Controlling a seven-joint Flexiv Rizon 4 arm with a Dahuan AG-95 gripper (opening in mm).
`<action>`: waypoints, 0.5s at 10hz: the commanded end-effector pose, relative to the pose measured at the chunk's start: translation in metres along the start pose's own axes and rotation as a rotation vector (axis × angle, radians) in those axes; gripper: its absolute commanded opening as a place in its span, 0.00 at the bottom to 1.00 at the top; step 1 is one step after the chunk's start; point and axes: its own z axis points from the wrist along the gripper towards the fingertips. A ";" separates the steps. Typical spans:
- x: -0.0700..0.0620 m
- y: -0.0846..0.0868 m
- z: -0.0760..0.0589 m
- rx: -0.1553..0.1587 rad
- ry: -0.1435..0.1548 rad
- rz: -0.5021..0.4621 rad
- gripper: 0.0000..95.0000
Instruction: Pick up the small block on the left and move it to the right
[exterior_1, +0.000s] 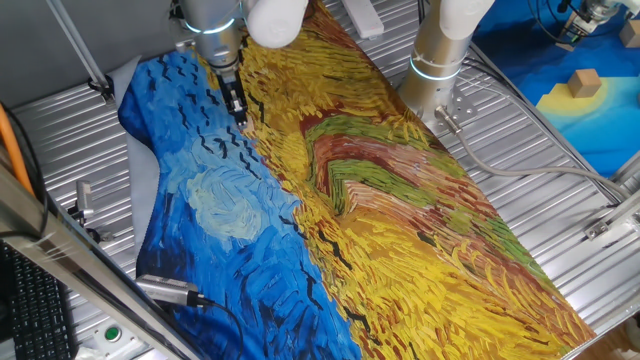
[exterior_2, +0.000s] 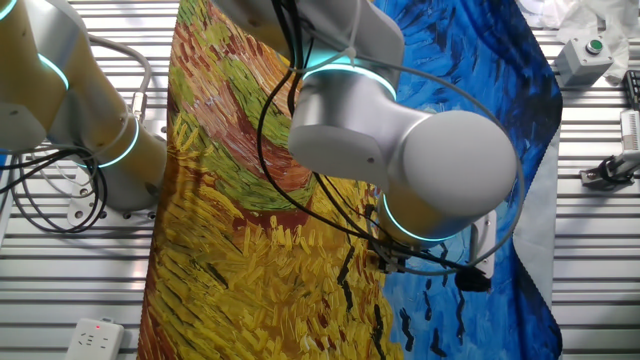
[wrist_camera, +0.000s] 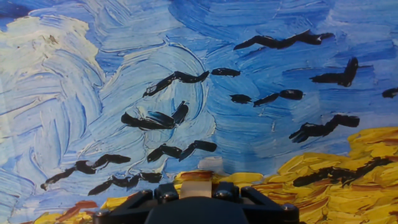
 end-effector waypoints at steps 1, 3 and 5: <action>0.000 0.002 0.001 0.001 0.000 0.002 0.40; 0.000 0.003 0.003 0.003 0.001 0.003 0.40; 0.001 0.003 0.006 0.004 0.002 0.003 0.40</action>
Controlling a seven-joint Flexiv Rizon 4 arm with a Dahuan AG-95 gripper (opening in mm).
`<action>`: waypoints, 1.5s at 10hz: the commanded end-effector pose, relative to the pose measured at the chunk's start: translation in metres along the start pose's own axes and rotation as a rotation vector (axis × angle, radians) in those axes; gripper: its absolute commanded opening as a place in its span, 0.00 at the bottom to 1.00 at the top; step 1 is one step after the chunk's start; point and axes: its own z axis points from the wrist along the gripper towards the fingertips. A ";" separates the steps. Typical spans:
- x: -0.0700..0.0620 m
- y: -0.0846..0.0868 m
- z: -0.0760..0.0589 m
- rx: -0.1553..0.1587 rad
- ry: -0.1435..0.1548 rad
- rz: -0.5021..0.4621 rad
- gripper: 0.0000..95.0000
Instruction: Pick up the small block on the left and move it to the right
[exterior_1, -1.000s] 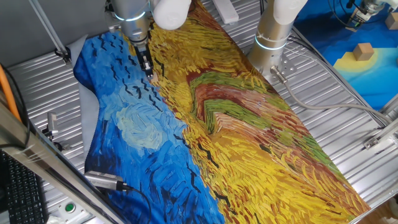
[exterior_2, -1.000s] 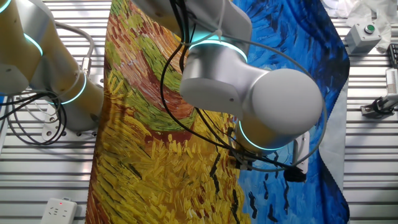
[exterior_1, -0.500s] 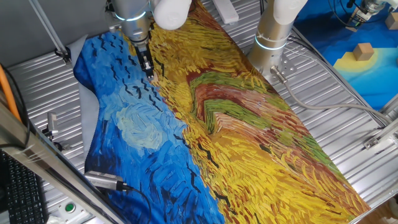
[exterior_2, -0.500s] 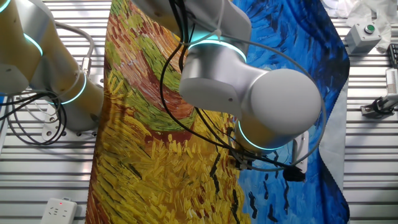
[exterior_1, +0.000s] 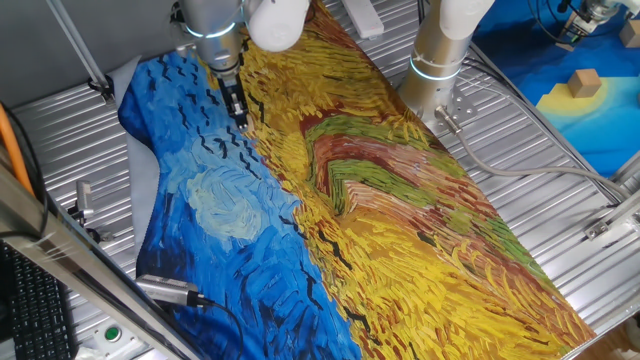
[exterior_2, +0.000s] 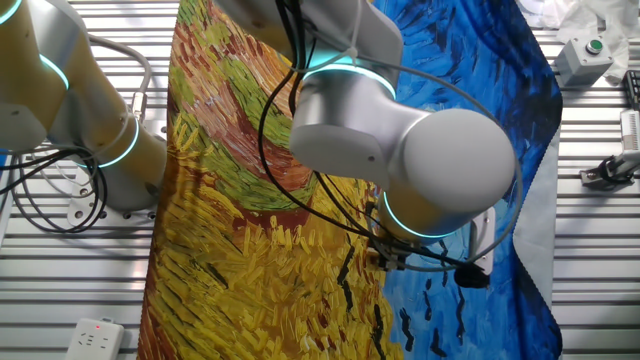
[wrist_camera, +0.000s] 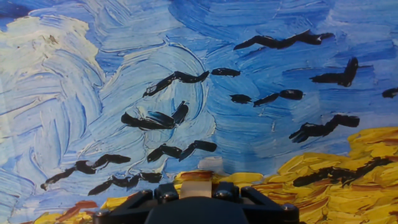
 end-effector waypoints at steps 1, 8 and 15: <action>0.002 0.000 0.002 0.003 0.001 0.002 0.40; 0.009 0.001 0.004 0.004 0.009 0.019 0.20; 0.007 -0.002 -0.009 -0.009 0.026 0.006 0.00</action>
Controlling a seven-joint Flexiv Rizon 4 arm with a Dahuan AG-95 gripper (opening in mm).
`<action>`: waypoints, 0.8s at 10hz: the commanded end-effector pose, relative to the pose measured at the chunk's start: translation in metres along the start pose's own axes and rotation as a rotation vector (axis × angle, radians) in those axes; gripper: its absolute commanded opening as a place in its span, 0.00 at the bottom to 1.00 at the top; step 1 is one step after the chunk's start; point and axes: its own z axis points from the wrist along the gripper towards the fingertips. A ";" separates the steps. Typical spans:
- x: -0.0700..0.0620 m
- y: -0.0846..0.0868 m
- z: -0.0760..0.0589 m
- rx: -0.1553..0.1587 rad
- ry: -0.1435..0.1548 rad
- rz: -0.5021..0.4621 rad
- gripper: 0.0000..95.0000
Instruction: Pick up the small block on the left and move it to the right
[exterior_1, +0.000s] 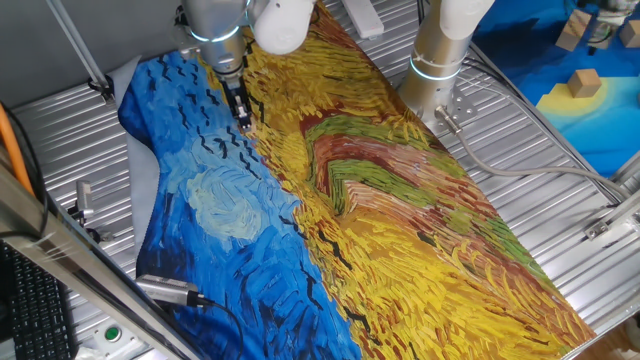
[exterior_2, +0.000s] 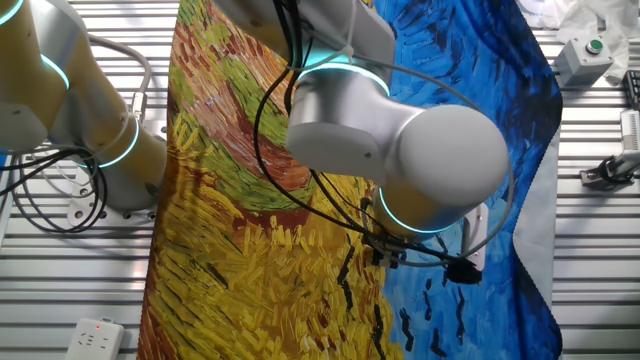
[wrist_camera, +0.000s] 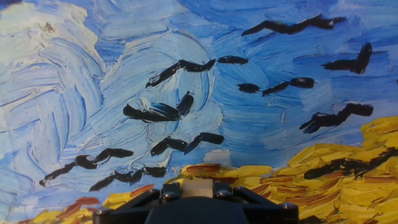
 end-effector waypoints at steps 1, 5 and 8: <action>-0.002 0.000 -0.009 -0.004 0.010 -0.006 0.00; -0.004 0.007 -0.014 -0.004 0.000 -0.007 0.00; -0.007 0.033 -0.017 0.011 -0.001 0.014 0.00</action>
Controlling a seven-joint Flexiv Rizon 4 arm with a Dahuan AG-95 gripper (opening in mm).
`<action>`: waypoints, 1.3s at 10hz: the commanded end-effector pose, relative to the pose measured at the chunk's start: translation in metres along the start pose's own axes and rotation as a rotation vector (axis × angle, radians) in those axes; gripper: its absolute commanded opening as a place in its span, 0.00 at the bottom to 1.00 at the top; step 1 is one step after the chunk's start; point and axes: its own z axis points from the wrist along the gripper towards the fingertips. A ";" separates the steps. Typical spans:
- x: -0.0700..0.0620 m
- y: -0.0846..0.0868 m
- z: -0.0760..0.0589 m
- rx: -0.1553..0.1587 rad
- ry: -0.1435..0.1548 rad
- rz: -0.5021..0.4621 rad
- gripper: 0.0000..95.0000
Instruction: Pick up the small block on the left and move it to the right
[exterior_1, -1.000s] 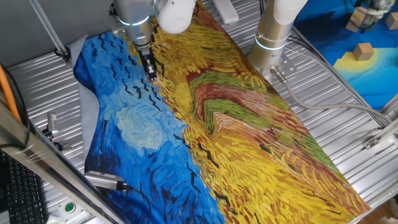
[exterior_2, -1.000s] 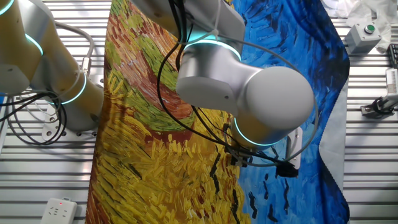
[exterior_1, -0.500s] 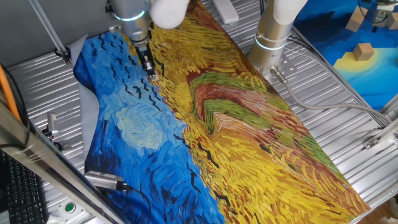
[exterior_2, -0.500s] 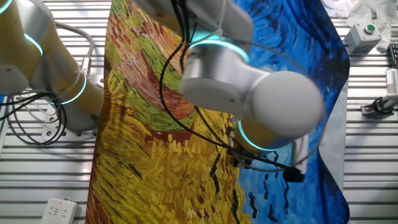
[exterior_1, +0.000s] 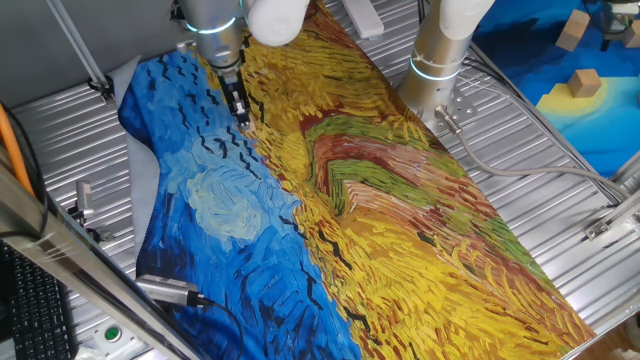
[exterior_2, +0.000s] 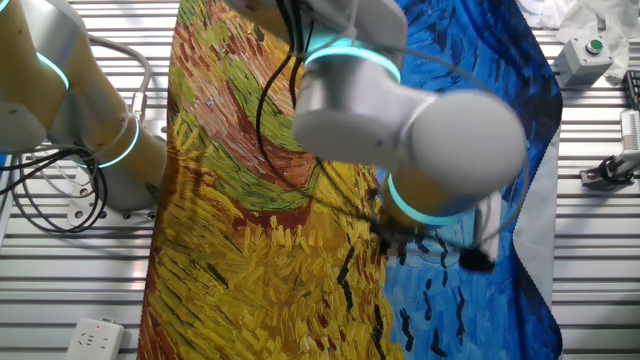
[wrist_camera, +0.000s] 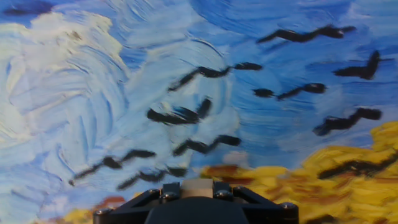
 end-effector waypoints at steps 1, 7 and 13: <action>-0.001 0.013 -0.003 0.004 0.001 0.019 0.00; -0.013 0.053 -0.021 0.008 0.004 0.038 0.00; -0.018 0.074 -0.021 0.027 -0.002 0.047 0.00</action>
